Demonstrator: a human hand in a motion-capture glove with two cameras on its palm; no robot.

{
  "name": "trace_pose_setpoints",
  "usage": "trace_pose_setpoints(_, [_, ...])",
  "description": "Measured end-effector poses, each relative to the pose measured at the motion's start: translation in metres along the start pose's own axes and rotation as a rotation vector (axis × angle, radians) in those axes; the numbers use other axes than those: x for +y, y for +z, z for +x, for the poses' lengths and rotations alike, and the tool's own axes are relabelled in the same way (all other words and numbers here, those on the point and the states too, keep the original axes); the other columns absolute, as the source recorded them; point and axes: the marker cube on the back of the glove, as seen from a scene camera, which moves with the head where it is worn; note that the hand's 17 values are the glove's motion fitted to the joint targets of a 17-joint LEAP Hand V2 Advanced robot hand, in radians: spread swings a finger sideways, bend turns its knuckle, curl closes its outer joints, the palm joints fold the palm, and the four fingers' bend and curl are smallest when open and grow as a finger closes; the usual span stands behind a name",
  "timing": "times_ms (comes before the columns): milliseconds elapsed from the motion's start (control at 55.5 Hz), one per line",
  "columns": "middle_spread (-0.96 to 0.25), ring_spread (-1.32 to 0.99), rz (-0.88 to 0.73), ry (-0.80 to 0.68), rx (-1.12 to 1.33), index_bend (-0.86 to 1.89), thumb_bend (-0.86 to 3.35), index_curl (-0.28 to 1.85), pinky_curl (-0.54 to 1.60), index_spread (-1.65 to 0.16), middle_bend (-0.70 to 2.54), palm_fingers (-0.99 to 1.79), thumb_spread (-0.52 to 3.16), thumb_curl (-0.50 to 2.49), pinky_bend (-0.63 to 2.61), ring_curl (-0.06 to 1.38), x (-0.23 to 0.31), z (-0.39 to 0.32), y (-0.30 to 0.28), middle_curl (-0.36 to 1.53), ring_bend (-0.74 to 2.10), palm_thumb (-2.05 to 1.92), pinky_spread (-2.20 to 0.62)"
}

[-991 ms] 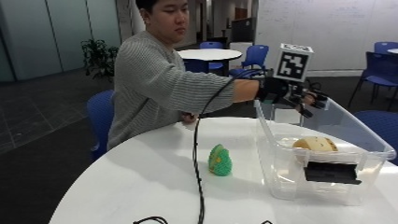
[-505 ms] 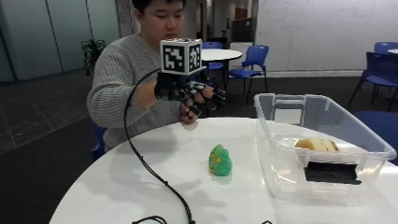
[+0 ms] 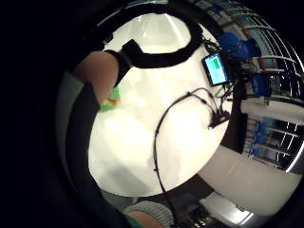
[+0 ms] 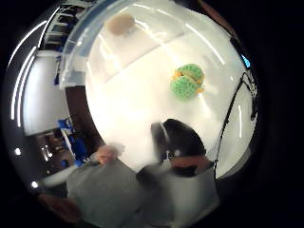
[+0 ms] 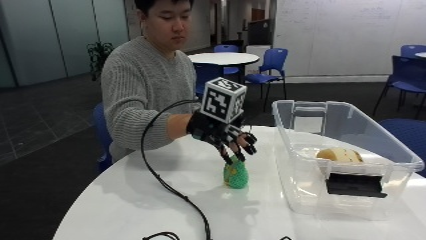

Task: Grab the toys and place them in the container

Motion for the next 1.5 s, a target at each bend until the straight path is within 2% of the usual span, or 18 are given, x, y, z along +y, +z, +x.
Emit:
trace_pose_setpoints(54, [-0.18, -0.24, -0.029, 0.033, 0.017, 0.12, 0.01, 0.21, 0.33, -0.35, 0.23, 0.02, 1.39, 0.30, 1.08, 0.39, -0.034, -0.022, 0.014, 0.33, 0.73, 0.14, -0.01])
trace_pose_setpoints(126, [-0.19, -0.27, -0.066, 0.039, 0.045, 0.12, 0.01, 0.20, 0.33, -0.35, 0.24, 0.03, 1.39, 0.31, 1.09, 0.40, -0.045, -0.028, 0.034, 0.34, 0.77, 0.17, -0.02])
trace_pose_setpoints(306, [-0.24, -0.33, -0.134, 0.057, 0.106, 0.11, 0.02, 0.19, 0.33, -0.36, 0.36, 0.15, 1.38, 0.32, 1.08, 0.42, -0.058, -0.028, 0.066, 0.39, 0.88, 0.26, -0.08])
trace_pose_setpoints(505, [-0.26, -0.43, -0.097, 0.043, 0.118, 0.17, 0.04, 0.20, 0.30, -0.37, 0.47, 0.40, 1.40, 0.34, 1.00, 0.46, -0.061, -0.030, 0.064, 0.44, 1.09, 0.33, -0.19])
trace_pose_setpoints(649, [-0.26, -0.45, -0.019, 0.019, 0.102, 0.19, 0.05, 0.24, 0.30, -0.37, 0.49, 0.49, 1.42, 0.35, 0.95, 0.48, -0.059, -0.027, 0.015, 0.46, 1.13, 0.37, -0.23])
trace_pose_setpoints(721, [-0.27, -0.46, 0.049, -0.020, 0.101, 0.18, 0.04, 0.25, 0.30, -0.37, 0.50, 0.50, 1.42, 0.35, 0.93, 0.48, -0.059, -0.023, -0.035, 0.47, 1.14, 0.38, -0.24])
trace_pose_setpoints(793, [-0.27, -0.46, 0.135, -0.128, 0.129, 0.17, 0.04, 0.26, 0.30, -0.36, 0.50, 0.50, 1.43, 0.35, 0.93, 0.48, -0.057, -0.016, -0.097, 0.47, 1.14, 0.39, -0.25])
trace_pose_setpoints(847, [-0.27, -0.46, 0.176, -0.048, 0.111, 0.17, 0.03, 0.27, 0.30, -0.37, 0.50, 0.51, 1.43, 0.35, 0.92, 0.48, -0.059, -0.021, -0.131, 0.48, 1.14, 0.39, -0.26])
trace_pose_setpoints(883, [-0.27, -0.47, 0.187, -0.041, 0.106, 0.17, 0.03, 0.27, 0.30, -0.37, 0.49, 0.51, 1.43, 0.35, 0.92, 0.47, -0.059, -0.028, -0.148, 0.48, 1.14, 0.39, -0.26])
trace_pose_setpoints(973, [-0.27, -0.47, 0.176, -0.139, 0.073, 0.17, 0.02, 0.28, 0.31, -0.37, 0.48, 0.52, 1.43, 0.35, 0.91, 0.47, -0.064, -0.042, -0.175, 0.49, 1.14, 0.40, -0.26])
trace_pose_setpoints(1027, [-0.27, -0.47, 0.148, -0.181, 0.024, 0.18, 0.02, 0.29, 0.31, -0.37, 0.48, 0.52, 1.43, 0.35, 0.90, 0.47, -0.071, -0.052, -0.184, 0.49, 1.14, 0.40, -0.26])
trace_pose_setpoints(1099, [-0.27, -0.47, 0.114, -0.167, -0.025, 0.18, 0.01, 0.30, 0.31, -0.37, 0.47, 0.52, 1.43, 0.35, 0.90, 0.46, -0.085, -0.068, -0.186, 0.49, 1.14, 0.40, -0.27])
trace_pose_setpoints(1207, [-0.27, -0.47, 0.135, -0.229, 0.195, 0.17, 0.00, 0.31, 0.31, -0.37, 0.46, 0.52, 1.43, 0.36, 0.89, 0.46, -0.124, -0.076, -0.173, 0.50, 1.14, 0.41, -0.27])
trace_pose_setpoints(1352, [-0.28, -0.47, 0.111, -0.186, 0.161, 0.16, 0.00, 0.32, 0.31, -0.37, 0.46, 0.51, 1.43, 0.35, 0.88, 0.45, -0.170, -0.149, -0.160, 0.51, 1.14, 0.41, -0.26])
trace_pose_setpoints(1460, [-0.28, -0.48, 0.077, -0.205, 0.061, 0.16, -0.01, 0.32, 0.32, -0.38, 0.45, 0.48, 1.43, 0.35, 0.87, 0.45, -0.191, -0.201, -0.155, 0.51, 1.14, 0.41, -0.26])
trace_pose_setpoints(1496, [-0.28, -0.48, 0.072, -0.257, 0.059, 0.15, -0.01, 0.32, 0.32, -0.37, 0.46, 0.47, 1.43, 0.35, 0.87, 0.45, -0.193, -0.207, -0.153, 0.52, 1.14, 0.41, -0.25])
